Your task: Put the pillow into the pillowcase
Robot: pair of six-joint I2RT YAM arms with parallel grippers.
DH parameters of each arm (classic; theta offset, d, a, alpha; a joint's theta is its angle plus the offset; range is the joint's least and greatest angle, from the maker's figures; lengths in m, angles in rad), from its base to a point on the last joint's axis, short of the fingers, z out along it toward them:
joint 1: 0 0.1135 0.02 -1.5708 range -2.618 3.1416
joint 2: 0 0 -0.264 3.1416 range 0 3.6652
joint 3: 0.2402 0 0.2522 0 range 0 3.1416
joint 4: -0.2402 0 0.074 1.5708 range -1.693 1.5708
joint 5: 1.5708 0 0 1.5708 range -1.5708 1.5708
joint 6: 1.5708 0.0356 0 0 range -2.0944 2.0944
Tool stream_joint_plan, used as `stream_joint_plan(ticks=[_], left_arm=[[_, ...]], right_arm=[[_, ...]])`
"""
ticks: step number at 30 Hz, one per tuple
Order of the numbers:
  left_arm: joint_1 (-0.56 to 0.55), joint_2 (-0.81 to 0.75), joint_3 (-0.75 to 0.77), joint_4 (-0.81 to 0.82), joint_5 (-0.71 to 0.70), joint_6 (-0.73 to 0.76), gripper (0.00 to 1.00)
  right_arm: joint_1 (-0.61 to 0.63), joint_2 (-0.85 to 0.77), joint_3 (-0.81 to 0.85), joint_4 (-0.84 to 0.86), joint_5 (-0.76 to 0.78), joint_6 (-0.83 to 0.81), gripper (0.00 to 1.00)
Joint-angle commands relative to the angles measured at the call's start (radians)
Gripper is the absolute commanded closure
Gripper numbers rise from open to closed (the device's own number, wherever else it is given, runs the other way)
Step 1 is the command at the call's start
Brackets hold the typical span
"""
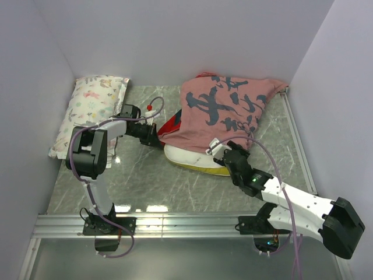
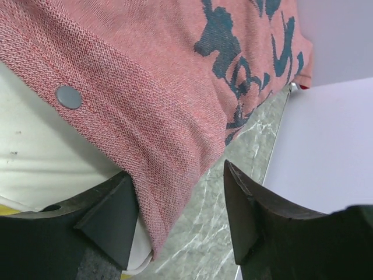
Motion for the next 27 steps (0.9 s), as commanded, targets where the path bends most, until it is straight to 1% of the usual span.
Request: stream_joint_plan(ticks=[1, 4, 5, 7, 8, 12, 15, 17, 18, 22, 24, 27], left_arm=[[0.008, -0.006, 0.013, -0.004, -0.001, -0.004, 0.99], [0.008, -0.022, 0.015, 0.000, 0.008, -0.008, 0.99], [0.008, -0.026, 0.016, 0.002, 0.010, -0.011, 1.00], [0.008, -0.028, 0.019, 0.003, 0.011, -0.016, 0.99], [0.008, -0.028, 0.019, 0.005, 0.010, -0.016, 0.99], [0.008, -0.023, 0.013, 0.014, 0.010, -0.022, 1.00], [0.007, -0.017, 0.012, 0.011, 0.008, -0.019, 0.99], [0.007, -0.012, 0.013, 0.014, 0.010, -0.019, 1.00], [0.007, -0.012, 0.015, 0.017, 0.013, -0.028, 0.99], [0.007, -0.018, 0.015, 0.040, 0.017, -0.047, 0.99], [0.005, -0.023, 0.009, 0.054, 0.013, -0.050, 0.99], [0.002, -0.035, -0.007, 0.080, 0.011, -0.064, 1.00]], right_arm=[[-0.019, -0.026, 0.090, 0.015, 0.058, 0.022, 0.38], [-0.016, -0.023, 0.142, -0.034, 0.008, 0.034, 0.38], [-0.017, -0.021, 0.128, -0.031, 0.006, 0.028, 0.38], [-0.017, -0.026, 0.083, 0.033, 0.013, -0.030, 0.39], [-0.022, -0.030, 0.040, 0.047, 0.016, -0.042, 0.39], [-0.042, -0.075, -0.034, 0.067, 0.039, -0.038, 0.39], [-0.057, -0.075, -0.002, 0.052, 0.024, -0.021, 0.39], [-0.071, -0.058, -0.032, 0.101, 0.030, -0.074, 0.41], [-0.077, -0.056, -0.048, 0.113, 0.006, -0.085, 0.41], [-0.080, -0.089, -0.108, -0.017, -0.066, -0.038, 0.41], [-0.091, -0.077, -0.151, -0.029, -0.045, -0.044, 0.41], [-0.139, -0.082, -0.159, -0.043, -0.056, -0.032, 0.54]])
